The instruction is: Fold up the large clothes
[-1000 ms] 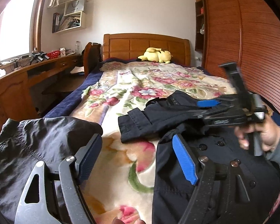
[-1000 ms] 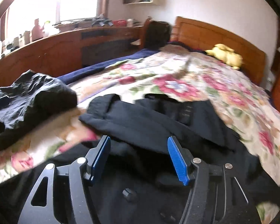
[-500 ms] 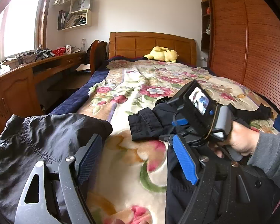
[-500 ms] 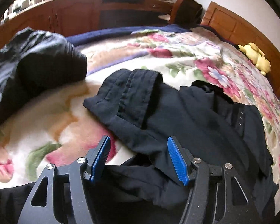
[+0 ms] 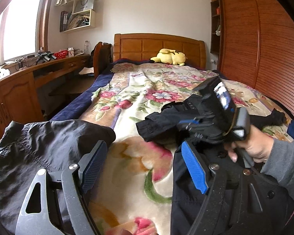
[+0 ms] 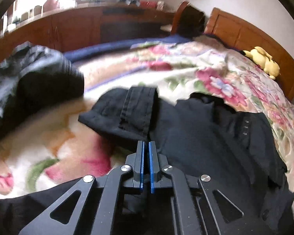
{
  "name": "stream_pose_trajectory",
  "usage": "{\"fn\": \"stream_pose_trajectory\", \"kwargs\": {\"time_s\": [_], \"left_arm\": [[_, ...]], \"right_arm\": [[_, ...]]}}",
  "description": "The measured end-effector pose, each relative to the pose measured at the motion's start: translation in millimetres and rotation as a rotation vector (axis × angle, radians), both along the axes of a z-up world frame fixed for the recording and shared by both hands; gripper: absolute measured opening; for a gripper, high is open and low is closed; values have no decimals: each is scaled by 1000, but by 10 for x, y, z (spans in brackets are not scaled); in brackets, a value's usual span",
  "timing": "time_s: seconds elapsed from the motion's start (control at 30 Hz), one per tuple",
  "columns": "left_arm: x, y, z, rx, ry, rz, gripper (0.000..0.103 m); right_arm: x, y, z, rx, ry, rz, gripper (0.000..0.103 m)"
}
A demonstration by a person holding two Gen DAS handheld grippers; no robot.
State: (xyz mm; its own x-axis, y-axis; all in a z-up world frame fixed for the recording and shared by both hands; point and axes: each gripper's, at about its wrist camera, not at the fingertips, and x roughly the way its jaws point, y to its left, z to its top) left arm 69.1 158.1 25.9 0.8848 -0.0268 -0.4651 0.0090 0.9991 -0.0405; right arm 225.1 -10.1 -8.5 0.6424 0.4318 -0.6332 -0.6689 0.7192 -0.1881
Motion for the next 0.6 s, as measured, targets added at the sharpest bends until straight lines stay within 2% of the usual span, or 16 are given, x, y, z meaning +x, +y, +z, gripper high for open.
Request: {"fn": "stream_pose_trajectory", "kwargs": {"time_s": [0.2, 0.43, 0.6], "left_arm": [[-14, -121, 22, 10, -11, -22, 79], [-5, -233, 18, 19, -8, -41, 79], [10, -272, 3, 22, -1, -42, 79]], "right_arm": [[-231, -458, 405, 114, -74, -46, 4], [-667, -1095, 738, 214, -169, -161, 4], [-803, -1227, 601, 158, -156, -181, 4]]}}
